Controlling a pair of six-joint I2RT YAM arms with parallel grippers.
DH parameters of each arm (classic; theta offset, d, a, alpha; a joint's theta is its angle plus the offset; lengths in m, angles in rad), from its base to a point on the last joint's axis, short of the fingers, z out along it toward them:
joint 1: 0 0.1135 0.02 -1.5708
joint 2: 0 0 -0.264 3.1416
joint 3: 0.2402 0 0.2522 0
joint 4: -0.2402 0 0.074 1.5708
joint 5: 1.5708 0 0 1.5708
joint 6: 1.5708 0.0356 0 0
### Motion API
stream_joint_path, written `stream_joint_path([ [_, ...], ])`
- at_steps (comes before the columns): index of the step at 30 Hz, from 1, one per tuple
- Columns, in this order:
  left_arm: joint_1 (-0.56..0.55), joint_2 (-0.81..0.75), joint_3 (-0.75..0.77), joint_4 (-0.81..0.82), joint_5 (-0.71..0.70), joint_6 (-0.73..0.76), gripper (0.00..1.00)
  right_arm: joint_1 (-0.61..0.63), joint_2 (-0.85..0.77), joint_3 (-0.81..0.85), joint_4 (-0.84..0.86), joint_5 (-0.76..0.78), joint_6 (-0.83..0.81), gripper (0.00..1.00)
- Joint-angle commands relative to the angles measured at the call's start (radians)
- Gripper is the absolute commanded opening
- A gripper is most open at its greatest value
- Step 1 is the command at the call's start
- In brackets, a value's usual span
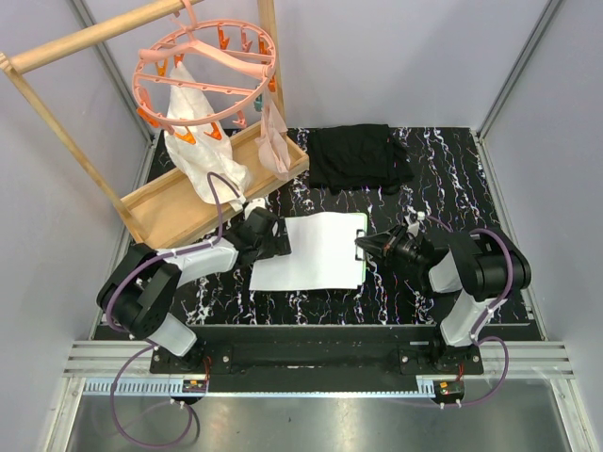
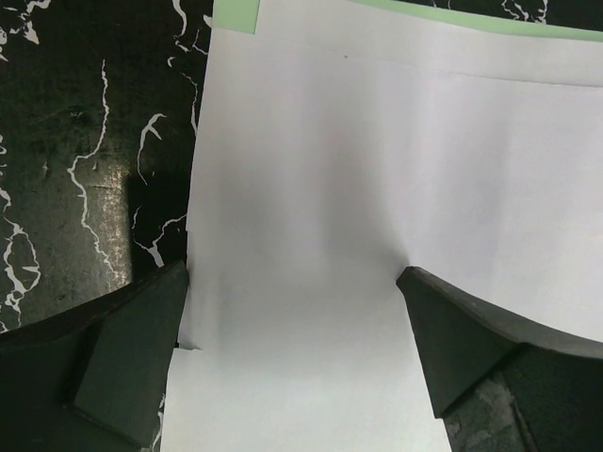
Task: Put the files into the folder
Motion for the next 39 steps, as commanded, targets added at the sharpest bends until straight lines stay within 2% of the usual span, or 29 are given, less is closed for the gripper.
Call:
stream_joint_path([
  [1,-0.044,-0.002,0.016,-0.036,0.13,-0.044,0.99,0.022,-0.019,0.013,0.029,-0.04,-0.125,0.0],
  [3,-0.045,-0.008,0.022,-0.049,0.133,-0.044,0.99,0.024,-0.052,0.021,-0.063,-0.028,-0.209,0.0],
  [6,-0.047,-0.002,0.027,-0.053,0.127,-0.042,0.99,0.027,-0.151,0.053,-0.304,0.006,-0.341,0.0],
  [9,-0.045,0.018,0.028,-0.055,0.119,-0.038,0.99,0.035,-0.27,0.114,-0.705,0.072,-0.515,0.0],
  [11,-0.047,0.031,0.03,-0.046,0.129,-0.038,0.99,0.038,-0.332,0.162,-0.82,0.098,-0.606,0.0],
  [14,-0.045,0.052,0.03,-0.03,0.147,-0.041,0.99,0.038,-0.349,0.197,-0.923,0.118,-0.654,0.08],
  [16,-0.051,0.061,0.039,-0.027,0.155,-0.039,0.99,0.044,-0.347,0.211,-0.967,0.133,-0.668,0.16],
  [17,-0.051,0.058,0.042,-0.029,0.156,-0.038,0.99,0.045,-0.349,0.212,-0.978,0.143,-0.676,0.27],
  [20,-0.053,0.046,0.045,-0.03,0.153,-0.036,0.99,0.056,-0.366,0.225,-1.041,0.186,-0.699,0.44],
  [26,-0.054,0.023,0.034,-0.03,0.152,-0.031,0.99,0.071,-0.457,0.292,-1.275,0.316,-0.777,0.58],
  [28,-0.054,0.018,0.028,-0.03,0.153,-0.024,0.99,0.071,-0.49,0.33,-1.393,0.354,-0.815,0.67],
  [30,-0.053,0.011,0.027,-0.035,0.153,-0.016,0.99,0.071,-0.493,0.376,-1.505,0.396,-0.848,0.7],
  [34,-0.054,-0.009,0.027,-0.052,0.149,0.013,0.99,0.073,-0.508,0.416,-1.601,0.44,-0.897,0.76],
  [39,-0.065,-0.081,0.034,-0.116,0.09,0.071,0.99,0.108,-0.543,0.485,-1.743,0.574,-0.938,0.77],
])
